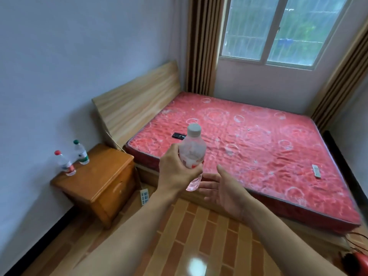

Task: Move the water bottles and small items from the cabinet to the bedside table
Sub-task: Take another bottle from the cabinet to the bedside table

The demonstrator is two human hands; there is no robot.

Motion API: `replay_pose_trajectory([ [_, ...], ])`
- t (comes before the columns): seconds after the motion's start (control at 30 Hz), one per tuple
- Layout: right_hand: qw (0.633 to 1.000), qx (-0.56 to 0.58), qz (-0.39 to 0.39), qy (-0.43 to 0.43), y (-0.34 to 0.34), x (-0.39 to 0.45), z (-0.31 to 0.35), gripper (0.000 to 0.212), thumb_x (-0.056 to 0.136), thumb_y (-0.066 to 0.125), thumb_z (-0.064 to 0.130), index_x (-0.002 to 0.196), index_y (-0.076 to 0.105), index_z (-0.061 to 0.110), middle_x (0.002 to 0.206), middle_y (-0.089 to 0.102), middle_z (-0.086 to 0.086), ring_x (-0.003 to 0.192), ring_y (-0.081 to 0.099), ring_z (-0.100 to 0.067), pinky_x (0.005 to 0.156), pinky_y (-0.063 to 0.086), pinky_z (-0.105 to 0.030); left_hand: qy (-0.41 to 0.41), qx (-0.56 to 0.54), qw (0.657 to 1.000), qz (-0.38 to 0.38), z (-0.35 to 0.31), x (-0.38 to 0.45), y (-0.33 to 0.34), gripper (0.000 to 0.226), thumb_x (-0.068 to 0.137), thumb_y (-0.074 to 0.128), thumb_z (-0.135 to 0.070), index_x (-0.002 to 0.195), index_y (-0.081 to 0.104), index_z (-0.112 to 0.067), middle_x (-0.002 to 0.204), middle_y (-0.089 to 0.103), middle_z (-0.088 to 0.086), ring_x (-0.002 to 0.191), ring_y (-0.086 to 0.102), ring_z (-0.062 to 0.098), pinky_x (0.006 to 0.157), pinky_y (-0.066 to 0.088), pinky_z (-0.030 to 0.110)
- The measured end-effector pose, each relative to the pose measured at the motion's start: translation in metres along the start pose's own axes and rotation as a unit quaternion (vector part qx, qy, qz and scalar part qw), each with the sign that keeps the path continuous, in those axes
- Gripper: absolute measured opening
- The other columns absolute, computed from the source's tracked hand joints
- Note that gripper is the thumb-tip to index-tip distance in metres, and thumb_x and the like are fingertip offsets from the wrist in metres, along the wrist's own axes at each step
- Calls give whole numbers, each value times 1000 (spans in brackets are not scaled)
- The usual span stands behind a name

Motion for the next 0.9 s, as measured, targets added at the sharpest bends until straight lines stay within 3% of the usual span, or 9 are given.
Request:
replay_pose_trajectory([
  [0.07,1000,-11,15,11,30,17,-2,64,97,34,62,124,60,11,106,72,-13,88,64,-25,75,47,-37,-14,14,1000,-12,24,9,-23,55,56,83,-46,98,58,-20,86,66,-6,76,64,12,68,55,36],
  [0.23,997,-43,50,33,93,65,-1,62,96,35,62,121,63,13,112,72,-14,95,64,-27,78,48,-38,-58,33,997,-50,81,34,-69,54,58,85,-45,99,57,-25,88,67,-9,79,66,9,69,58,37],
  [0.4,992,-63,97,43,146,113,11,59,97,36,60,121,61,13,109,73,-13,93,65,-26,80,49,-39,-81,79,991,-76,120,64,-102,53,61,87,-40,102,59,-21,89,68,-6,77,67,10,64,56,26],
  [0.6,983,-93,151,37,196,190,33,59,95,37,63,121,62,15,112,72,-13,98,66,-27,82,52,-39,-105,132,978,-119,158,117,-126,54,61,88,-38,103,58,-23,93,68,-8,81,66,11,68,58,32],
  [0.77,970,-140,191,45,242,246,56,55,97,34,61,118,62,19,110,73,-10,109,65,-32,95,50,-44,-149,173,963,-141,196,157,-145,62,61,86,-46,112,55,-28,100,65,-13,88,65,6,73,60,29],
  [0.83,963,-156,212,53,261,263,64,55,97,32,62,119,61,20,113,71,-10,110,64,-30,94,50,-43,-161,181,960,-143,205,167,-154,67,62,85,-51,117,53,-31,103,63,-16,91,64,4,72,58,18],
  [0.9,956,-174,225,68,279,277,66,56,97,32,63,121,60,21,116,70,-10,109,64,-27,91,52,-40,-169,204,952,-152,213,174,-166,67,65,86,-49,120,53,-29,104,58,-19,91,62,3,65,44,2],
])
Point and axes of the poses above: each hand's wrist, its own x-axis towards the middle knuckle, its own y-axis out of the palm, z = x × y, the point moved 10 cm from there along x, towards the middle knuckle
